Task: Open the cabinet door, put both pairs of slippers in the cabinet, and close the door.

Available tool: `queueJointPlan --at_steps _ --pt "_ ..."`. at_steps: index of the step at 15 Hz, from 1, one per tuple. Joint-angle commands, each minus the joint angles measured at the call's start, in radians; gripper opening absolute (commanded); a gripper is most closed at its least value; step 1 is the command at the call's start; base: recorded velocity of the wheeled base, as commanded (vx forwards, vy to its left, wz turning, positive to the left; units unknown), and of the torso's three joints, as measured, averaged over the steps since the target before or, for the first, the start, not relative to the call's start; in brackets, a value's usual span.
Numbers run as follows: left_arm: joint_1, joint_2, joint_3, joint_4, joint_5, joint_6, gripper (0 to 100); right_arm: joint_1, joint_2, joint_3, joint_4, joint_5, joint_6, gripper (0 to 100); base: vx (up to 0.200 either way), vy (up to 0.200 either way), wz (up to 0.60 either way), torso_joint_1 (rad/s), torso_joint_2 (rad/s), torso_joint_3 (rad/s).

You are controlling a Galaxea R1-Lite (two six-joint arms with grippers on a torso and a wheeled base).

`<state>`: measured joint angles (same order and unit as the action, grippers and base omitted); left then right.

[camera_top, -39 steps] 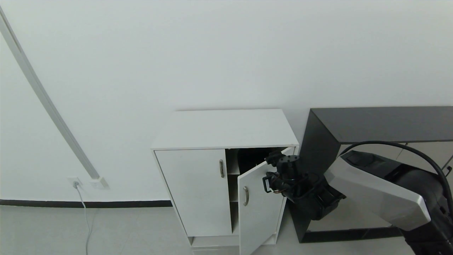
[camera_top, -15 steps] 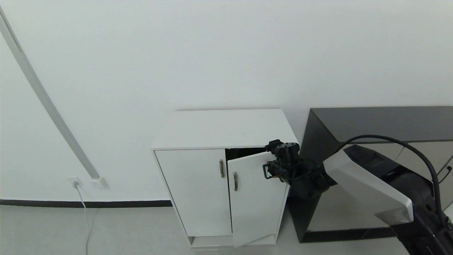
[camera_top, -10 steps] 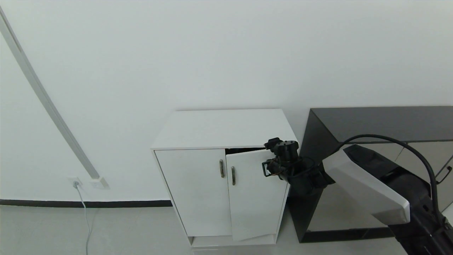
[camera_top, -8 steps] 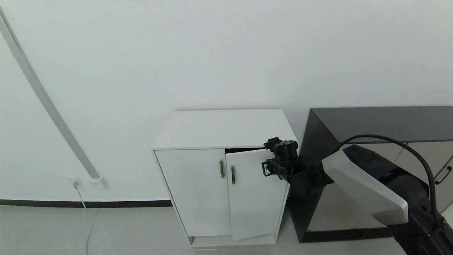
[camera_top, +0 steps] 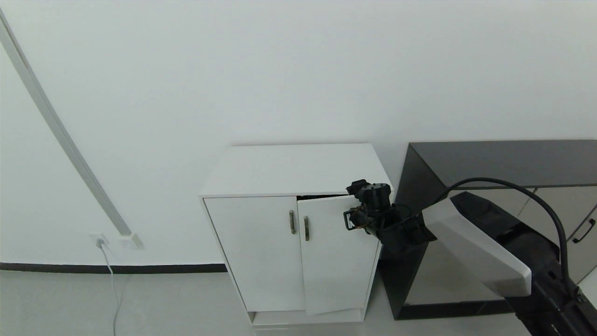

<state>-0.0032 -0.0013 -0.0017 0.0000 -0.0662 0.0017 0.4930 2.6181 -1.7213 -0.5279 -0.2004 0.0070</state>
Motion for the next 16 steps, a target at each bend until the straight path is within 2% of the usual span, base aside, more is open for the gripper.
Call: queueJointPlan --at_steps 1,5,12,14,16 --pt "0.000 0.001 0.000 0.000 0.000 0.000 0 -0.001 0.014 -0.018 0.006 -0.001 -0.001 0 0.000 0.000 0.00 0.000 0.00 0.000" --pt "0.000 0.001 0.000 0.000 0.002 0.000 0 -0.004 0.051 -0.096 0.035 -0.056 -0.001 0 0.000 0.000 0.00 0.000 0.00 0.000" --pt "0.000 0.001 0.000 0.000 0.002 -0.002 0 -0.002 0.053 -0.109 0.052 -0.056 -0.005 0 0.000 0.000 0.00 0.000 0.00 0.000" --pt "0.000 0.001 0.000 0.000 0.002 -0.006 0 -0.001 0.040 -0.081 0.048 -0.065 -0.004 0 0.000 0.000 0.00 0.000 0.00 0.000" --pt "0.000 0.001 0.000 0.000 0.002 -0.006 0 0.004 -0.013 0.008 0.028 -0.073 -0.002 0 0.000 0.000 0.00 0.000 0.00 0.000"
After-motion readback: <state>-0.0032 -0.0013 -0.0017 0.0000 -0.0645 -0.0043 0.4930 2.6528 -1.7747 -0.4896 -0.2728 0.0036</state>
